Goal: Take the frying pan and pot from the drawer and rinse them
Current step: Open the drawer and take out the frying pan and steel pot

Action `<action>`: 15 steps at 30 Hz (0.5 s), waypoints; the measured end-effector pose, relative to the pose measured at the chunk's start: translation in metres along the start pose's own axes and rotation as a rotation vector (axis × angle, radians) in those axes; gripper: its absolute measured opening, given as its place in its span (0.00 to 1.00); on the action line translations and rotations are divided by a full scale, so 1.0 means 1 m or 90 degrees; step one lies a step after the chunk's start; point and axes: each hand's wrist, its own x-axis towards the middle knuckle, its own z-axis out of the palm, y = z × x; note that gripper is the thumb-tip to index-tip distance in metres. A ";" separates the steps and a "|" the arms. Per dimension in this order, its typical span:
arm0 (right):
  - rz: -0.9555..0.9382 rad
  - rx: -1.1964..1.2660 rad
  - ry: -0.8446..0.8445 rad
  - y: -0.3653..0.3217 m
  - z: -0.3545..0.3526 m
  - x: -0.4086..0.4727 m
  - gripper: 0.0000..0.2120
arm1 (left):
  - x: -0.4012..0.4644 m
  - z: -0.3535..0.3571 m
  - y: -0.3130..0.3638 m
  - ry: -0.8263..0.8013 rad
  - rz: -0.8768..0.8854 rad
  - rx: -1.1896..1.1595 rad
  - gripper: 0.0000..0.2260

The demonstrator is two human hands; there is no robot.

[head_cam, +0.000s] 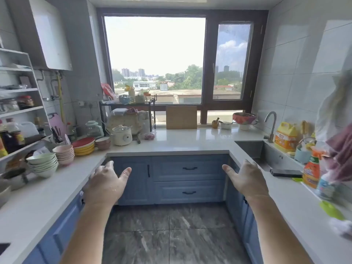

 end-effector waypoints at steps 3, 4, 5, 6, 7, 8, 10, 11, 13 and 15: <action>0.011 0.015 -0.005 0.002 0.015 0.019 0.28 | 0.020 0.021 0.002 -0.005 -0.009 0.016 0.33; 0.015 0.011 -0.010 0.000 0.019 0.025 0.28 | 0.026 0.025 0.005 -0.016 -0.010 0.009 0.33; 0.013 0.011 -0.013 0.001 0.027 0.034 0.28 | 0.036 0.034 0.008 -0.021 -0.007 0.003 0.32; 0.015 0.009 -0.019 0.001 0.036 0.043 0.29 | 0.046 0.042 0.010 -0.028 -0.007 0.006 0.32; 0.014 0.005 -0.020 0.001 0.045 0.053 0.29 | 0.057 0.051 0.012 -0.026 -0.004 0.008 0.33; 0.019 -0.002 -0.021 0.000 0.053 0.063 0.29 | 0.068 0.056 0.016 -0.034 -0.008 0.015 0.33; 0.029 -0.013 -0.026 -0.002 0.073 0.087 0.29 | 0.095 0.075 0.020 -0.046 -0.006 0.017 0.33; 0.032 -0.016 -0.029 -0.003 0.084 0.099 0.30 | 0.111 0.085 0.023 -0.051 -0.004 0.014 0.33; 0.040 -0.022 -0.031 -0.008 0.107 0.128 0.30 | 0.145 0.106 0.028 -0.061 0.001 0.022 0.33; 0.048 -0.019 -0.033 -0.014 0.131 0.161 0.29 | 0.185 0.124 0.034 -0.068 0.006 0.031 0.33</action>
